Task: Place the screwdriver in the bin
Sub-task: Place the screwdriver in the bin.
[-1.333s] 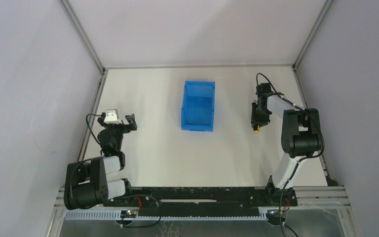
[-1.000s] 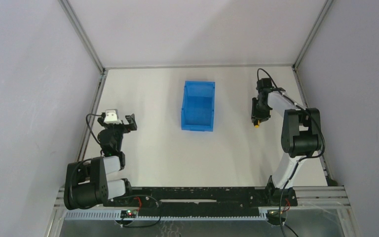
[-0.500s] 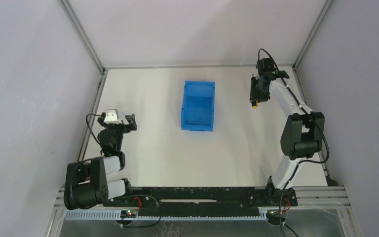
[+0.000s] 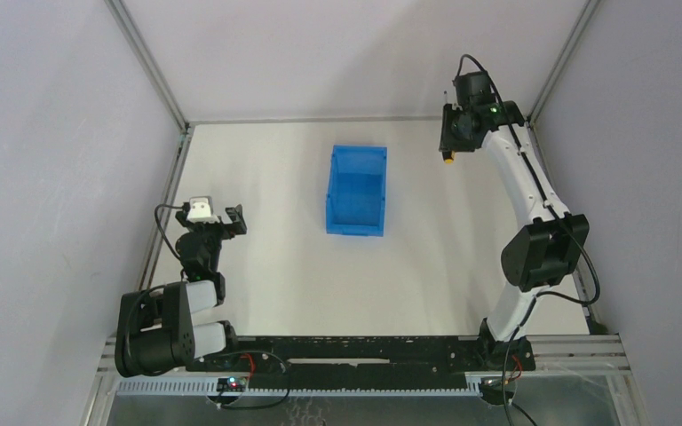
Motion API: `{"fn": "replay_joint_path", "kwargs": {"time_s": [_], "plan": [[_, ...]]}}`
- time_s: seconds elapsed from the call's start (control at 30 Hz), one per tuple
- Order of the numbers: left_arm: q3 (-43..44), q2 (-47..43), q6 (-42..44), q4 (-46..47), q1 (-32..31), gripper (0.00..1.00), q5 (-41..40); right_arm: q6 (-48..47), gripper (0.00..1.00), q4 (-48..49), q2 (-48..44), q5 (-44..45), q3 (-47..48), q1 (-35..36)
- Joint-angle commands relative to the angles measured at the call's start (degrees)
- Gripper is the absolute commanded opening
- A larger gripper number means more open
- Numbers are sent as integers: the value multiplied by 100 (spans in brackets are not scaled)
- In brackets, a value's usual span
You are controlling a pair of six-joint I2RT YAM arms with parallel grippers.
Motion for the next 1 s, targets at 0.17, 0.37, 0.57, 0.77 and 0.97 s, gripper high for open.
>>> {"fn": "replay_joint_path", "kwargs": {"time_s": [0.17, 0.37, 0.57, 0.77, 0.97], "plan": [[-108, 13, -51, 581, -29, 100, -5, 573, 0, -422, -218, 295, 1192, 624], [-107, 11, -49, 579, -24, 100, -9, 888, 0, -478, -172, 357, 1380, 1097], [-111, 11, -49, 581, -21, 100, -3, 1253, 0, -522, -33, 412, 1378, 1569], [-107, 13, -49, 576, -19, 100, -8, 1587, 0, -579, 218, 477, 1368, 1960], [-106, 13, -49, 581, -25, 100, -2, 1814, 0, -567, 546, 667, 1352, 2305]]}}
